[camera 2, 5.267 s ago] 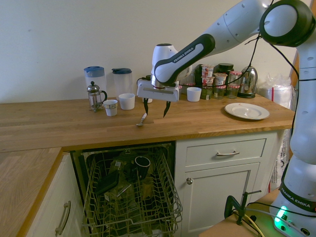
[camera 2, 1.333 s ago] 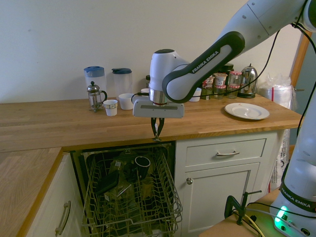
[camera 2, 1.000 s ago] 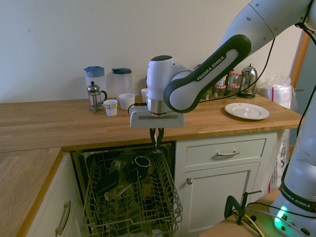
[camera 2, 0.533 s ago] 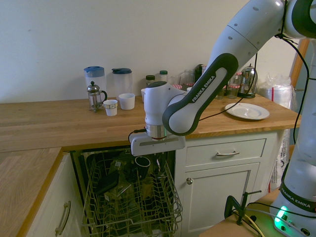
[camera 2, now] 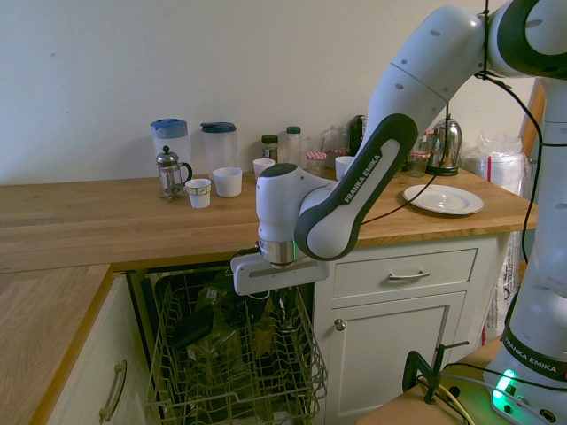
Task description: Put the spoon in the dishwasher
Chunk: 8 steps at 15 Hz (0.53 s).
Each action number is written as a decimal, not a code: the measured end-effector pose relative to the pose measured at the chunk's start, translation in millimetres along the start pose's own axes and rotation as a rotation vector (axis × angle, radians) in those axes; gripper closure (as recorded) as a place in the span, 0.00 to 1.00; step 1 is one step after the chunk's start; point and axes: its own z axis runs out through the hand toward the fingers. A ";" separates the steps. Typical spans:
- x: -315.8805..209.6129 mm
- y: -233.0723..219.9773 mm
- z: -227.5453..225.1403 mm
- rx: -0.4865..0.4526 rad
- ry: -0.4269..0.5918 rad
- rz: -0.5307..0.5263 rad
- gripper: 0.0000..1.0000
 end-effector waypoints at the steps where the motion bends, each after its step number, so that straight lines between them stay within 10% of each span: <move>1: 1.6 -0.2 11.4 0.009 0.002 0.000 1.00; 8: 24.8 -8.2 100.9 0.005 -0.030 0.028 1.00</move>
